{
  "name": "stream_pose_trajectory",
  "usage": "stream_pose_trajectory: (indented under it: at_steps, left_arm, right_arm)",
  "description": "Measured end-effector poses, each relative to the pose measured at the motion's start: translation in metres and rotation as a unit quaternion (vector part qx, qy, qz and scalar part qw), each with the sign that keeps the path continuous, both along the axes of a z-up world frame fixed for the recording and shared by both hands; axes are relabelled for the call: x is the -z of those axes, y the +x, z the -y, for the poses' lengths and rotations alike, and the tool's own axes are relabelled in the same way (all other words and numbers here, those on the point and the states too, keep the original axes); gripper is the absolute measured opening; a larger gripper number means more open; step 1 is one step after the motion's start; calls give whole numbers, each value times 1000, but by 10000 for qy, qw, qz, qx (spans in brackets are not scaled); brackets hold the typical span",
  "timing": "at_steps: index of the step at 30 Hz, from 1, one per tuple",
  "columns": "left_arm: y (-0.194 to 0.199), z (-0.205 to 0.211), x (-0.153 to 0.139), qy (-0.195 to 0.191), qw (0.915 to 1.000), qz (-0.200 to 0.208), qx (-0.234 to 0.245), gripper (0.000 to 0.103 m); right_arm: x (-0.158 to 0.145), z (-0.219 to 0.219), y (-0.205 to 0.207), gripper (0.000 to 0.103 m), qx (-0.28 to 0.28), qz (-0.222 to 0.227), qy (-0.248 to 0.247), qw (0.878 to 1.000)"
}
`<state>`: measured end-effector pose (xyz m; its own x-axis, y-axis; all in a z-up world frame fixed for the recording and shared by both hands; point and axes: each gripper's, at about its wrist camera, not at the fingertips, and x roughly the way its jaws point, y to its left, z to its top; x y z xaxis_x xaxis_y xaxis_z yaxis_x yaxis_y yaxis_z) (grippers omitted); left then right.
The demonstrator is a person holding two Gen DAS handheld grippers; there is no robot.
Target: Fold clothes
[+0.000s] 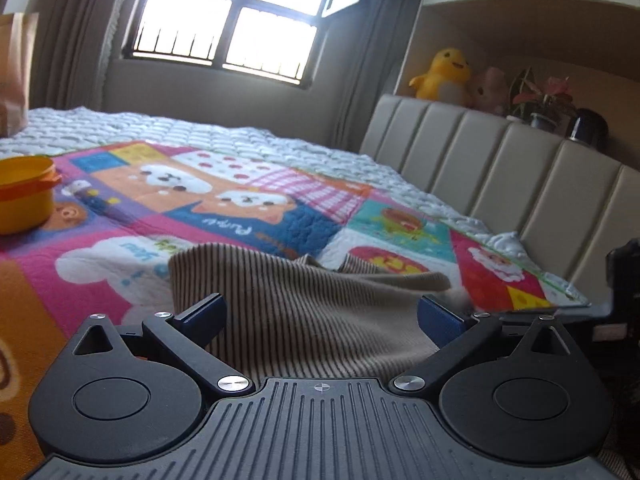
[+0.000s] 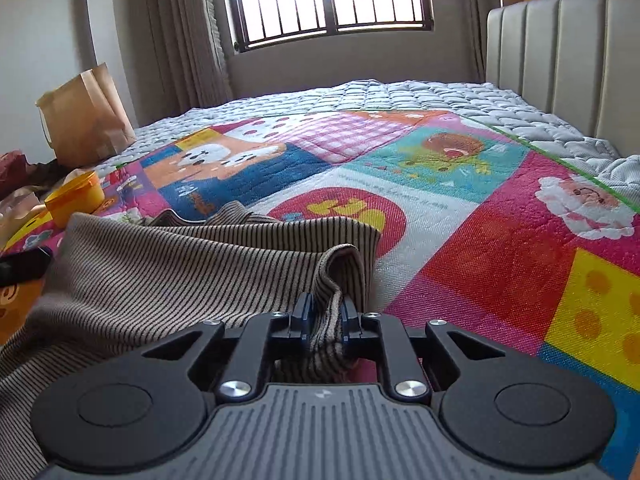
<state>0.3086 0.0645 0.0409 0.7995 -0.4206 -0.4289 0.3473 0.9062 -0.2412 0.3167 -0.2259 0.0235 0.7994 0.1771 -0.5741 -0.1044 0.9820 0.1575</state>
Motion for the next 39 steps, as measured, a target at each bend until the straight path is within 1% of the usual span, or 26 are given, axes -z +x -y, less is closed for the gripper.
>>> stream_pose_trajectory:
  at_steps: [1,2,3,4,5,6,7,8,9,10,12,13,16,20,24,29,36,39]
  left_arm:
    - [7,1,8,110,9998,-135,-62,103]
    - [13,-1,16,123,9993,-321,-163,103]
    - [18,-4,22,98,9984,-495,-273,103]
    - [23,-9,24,-47,9973,-617,-403,103]
    - [25,-13,25,-128,9964,-680,-483,103]
    - [25,-13,25,-99,9963,-694,-492,103]
    - [26,-13,26,-71,9962,-709,-501,103]
    - [27,-12,26,-42,9961,-723,-510,103]
    - [27,-12,27,-14,9959,-738,-518,103]
    - [28,-11,27,15,9958,-752,-527,103]
    - [29,-10,28,72,9954,-781,-544,103]
    - [30,-10,28,101,9952,-796,-553,103]
    - [31,-9,30,186,9947,-835,-578,103]
    - [32,-8,30,196,9947,-827,-581,103]
    - [31,-9,30,161,9948,-819,-577,103]
    - [32,-10,30,139,9949,-822,-571,103]
    - [31,-11,30,105,9949,-832,-562,103]
    - [34,-11,31,72,9945,-880,-557,103]
  right_arm:
    - [-7,1,0,42,39,24,-18,10000]
    - [-15,1,-4,57,36,178,-87,9998]
    - [-24,0,-7,78,33,331,-155,9993]
    - [-32,0,-11,87,19,491,-203,9986]
    - [-43,-3,-15,91,-89,701,-84,9975]
    - [-54,-5,-19,101,-195,903,54,9957]
    - [-61,-7,-20,103,-286,1029,356,9936]
    - [-64,-9,-18,103,-371,1033,689,9916]
    - [-62,-13,-12,103,-458,915,1028,9894]
    - [-57,-16,-5,103,-499,761,1255,9879]
    - [-33,-25,12,103,-381,326,1415,9887]
    - [-16,-28,20,103,-182,32,1365,9905]
    - [14,-30,17,103,-140,102,1327,9910]
    - [14,-32,12,103,-178,149,1234,9921]
    - [13,-39,10,103,-168,186,1024,9944]
    - [13,-33,10,103,-172,228,1243,9918]
    - [14,-33,10,103,-165,225,1227,9921]
    - [13,-37,15,103,-177,98,1100,9937]
